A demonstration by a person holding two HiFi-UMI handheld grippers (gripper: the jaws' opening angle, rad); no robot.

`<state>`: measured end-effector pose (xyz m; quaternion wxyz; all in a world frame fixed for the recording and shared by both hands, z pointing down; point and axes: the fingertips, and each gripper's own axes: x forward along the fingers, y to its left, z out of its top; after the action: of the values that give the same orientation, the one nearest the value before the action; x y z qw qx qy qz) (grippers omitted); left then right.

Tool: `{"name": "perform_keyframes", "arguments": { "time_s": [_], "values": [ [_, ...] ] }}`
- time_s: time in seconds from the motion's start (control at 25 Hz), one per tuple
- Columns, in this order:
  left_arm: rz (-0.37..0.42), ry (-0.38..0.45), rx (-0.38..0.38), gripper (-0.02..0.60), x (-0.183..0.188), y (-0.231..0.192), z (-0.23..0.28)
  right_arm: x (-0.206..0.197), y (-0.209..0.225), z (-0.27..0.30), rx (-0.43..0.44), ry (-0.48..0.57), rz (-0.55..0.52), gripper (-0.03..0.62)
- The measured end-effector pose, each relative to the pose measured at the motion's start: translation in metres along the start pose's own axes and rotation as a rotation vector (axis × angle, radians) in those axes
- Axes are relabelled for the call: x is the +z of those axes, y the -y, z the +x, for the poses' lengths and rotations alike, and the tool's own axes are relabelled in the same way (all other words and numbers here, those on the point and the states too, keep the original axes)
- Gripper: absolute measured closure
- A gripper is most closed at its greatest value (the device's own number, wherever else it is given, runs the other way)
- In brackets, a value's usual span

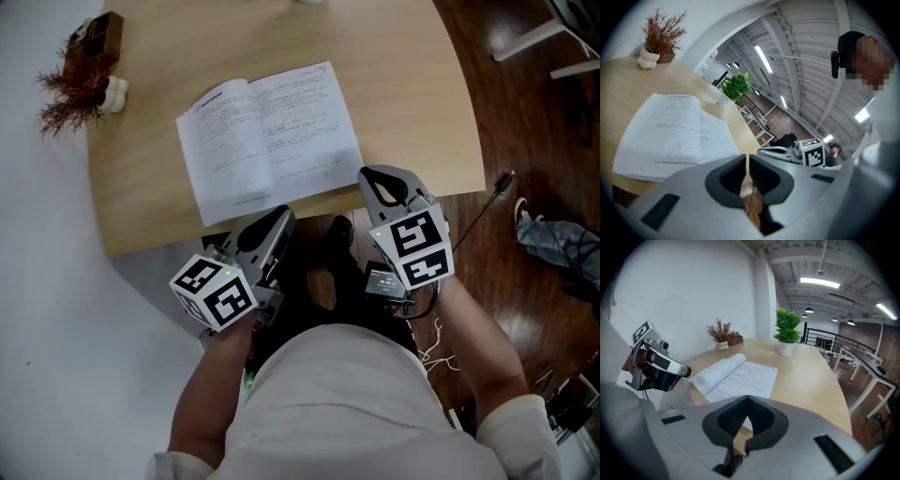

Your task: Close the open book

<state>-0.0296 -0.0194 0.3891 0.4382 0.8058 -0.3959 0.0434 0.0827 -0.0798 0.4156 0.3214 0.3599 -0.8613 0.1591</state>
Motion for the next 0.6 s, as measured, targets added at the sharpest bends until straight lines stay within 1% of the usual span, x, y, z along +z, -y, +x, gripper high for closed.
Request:
{"name": "perform_keyframes", "arguments": {
  "time_s": [0.12,0.28,0.6],
  "values": [
    [-0.008,0.005,0.010,0.583,-0.001,0.008,-0.004,0.002,0.001,-0.009,0.006,0.010,0.013,0.592],
    [0.000,0.016,0.000,0.583,-0.001,0.019,-0.010,0.004,0.002,-0.020,0.008,0.016,0.015,0.592],
    [-0.004,0.052,0.027,0.583,0.004,0.036,-0.021,0.009,0.005,-0.040,0.031,0.037,0.032,0.592]
  ]
}}
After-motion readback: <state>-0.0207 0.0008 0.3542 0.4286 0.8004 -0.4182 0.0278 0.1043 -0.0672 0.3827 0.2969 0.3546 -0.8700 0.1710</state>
